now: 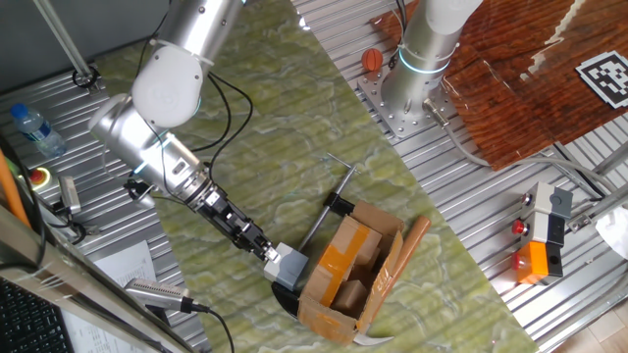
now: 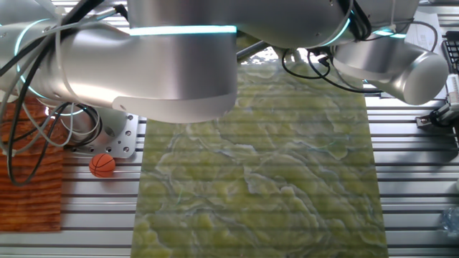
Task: Press the button horizontally
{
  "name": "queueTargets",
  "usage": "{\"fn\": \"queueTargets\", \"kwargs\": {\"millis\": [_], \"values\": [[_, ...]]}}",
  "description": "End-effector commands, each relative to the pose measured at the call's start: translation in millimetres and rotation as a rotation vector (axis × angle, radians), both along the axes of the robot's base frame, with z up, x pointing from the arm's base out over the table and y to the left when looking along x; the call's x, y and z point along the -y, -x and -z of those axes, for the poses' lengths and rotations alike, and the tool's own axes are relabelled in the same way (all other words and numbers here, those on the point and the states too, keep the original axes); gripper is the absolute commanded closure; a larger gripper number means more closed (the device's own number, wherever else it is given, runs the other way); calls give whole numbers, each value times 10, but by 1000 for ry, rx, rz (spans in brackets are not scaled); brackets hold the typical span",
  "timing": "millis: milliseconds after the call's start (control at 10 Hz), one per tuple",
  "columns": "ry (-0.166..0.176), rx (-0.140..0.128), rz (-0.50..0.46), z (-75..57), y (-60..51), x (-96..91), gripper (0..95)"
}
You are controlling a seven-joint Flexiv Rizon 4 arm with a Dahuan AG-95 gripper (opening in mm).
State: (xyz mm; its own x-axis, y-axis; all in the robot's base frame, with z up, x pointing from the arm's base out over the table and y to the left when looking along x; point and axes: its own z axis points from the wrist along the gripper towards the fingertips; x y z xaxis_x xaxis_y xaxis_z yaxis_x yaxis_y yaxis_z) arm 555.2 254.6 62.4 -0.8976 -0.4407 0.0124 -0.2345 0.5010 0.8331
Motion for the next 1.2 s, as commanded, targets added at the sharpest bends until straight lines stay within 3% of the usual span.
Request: {"fn": "queueTargets", "kwargs": {"millis": [100,1200], "values": [[-6,-3,-4,-1,-1,-10,380],[-11,-20,-8,-5,44,-88,380]]}}
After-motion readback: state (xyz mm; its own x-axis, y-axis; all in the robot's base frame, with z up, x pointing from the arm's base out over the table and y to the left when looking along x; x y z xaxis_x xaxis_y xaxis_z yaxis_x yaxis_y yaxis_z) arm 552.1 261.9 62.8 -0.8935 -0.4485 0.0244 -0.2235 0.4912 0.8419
